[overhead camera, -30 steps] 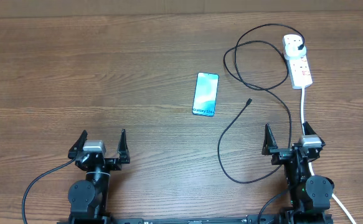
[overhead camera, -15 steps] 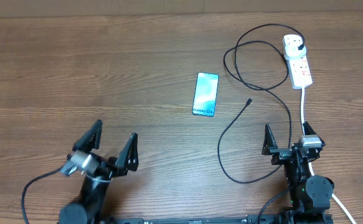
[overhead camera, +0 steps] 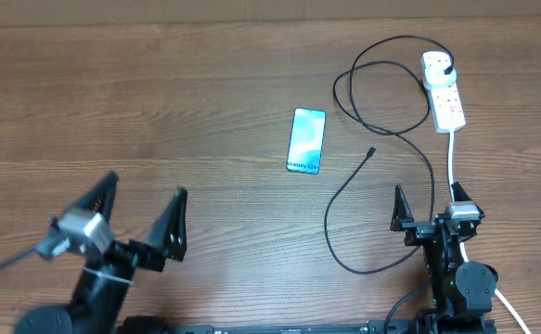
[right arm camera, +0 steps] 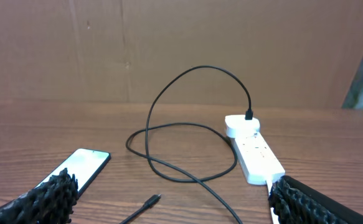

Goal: Plug charger to phone and switch on socket
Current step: 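Raise the left arm and move the open left gripper toward the phone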

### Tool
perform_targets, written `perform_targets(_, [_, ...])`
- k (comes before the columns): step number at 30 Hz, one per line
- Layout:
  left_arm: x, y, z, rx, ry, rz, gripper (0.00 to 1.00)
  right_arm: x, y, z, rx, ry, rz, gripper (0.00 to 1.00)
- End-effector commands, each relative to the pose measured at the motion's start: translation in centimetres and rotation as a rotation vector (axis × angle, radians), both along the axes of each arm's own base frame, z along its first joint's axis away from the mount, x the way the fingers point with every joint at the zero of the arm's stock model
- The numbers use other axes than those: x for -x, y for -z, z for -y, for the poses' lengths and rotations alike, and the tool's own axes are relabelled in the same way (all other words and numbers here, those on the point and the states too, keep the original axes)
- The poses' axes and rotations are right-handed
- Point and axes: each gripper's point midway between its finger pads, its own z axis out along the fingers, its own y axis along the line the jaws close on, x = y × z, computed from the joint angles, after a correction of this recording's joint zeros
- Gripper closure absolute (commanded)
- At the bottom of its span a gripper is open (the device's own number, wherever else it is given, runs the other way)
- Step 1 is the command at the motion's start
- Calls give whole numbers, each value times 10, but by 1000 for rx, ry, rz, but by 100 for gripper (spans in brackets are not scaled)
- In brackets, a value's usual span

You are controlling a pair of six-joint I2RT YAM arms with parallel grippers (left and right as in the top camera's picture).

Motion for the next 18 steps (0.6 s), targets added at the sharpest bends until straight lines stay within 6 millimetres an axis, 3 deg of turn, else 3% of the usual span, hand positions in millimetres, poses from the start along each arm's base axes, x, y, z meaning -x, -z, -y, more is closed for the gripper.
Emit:
perform_targets(1, [-19,-1,4,-116,35,-254,0,0,2,-1,4,-2,2,0])
perform_targets(6, [-37,17,10,-132,79,-470,0,0,2,-1,4,-2,2,0])
perform_targets(9, [-50,28,-3,-133,-4,-618,0,0,2,-1,4,-2,2,0])
perform_targets(10, [-54,39,-10,-140,-48,-745,0,0,2,-1,4,-2,2,0])
perform_targets(15, [-61,74,-22,-201,-94,-1041,0,0,-1,-2,4,-11,14,0])
perform_targets(16, [-62,83,-22,-206,-91,-1088,0,0,-4,-6,-2,-32,26,0])
perform_targets(18, [-61,98,-21,-205,-86,-1177,0,4,-6,-33,-48,-189,31,0])
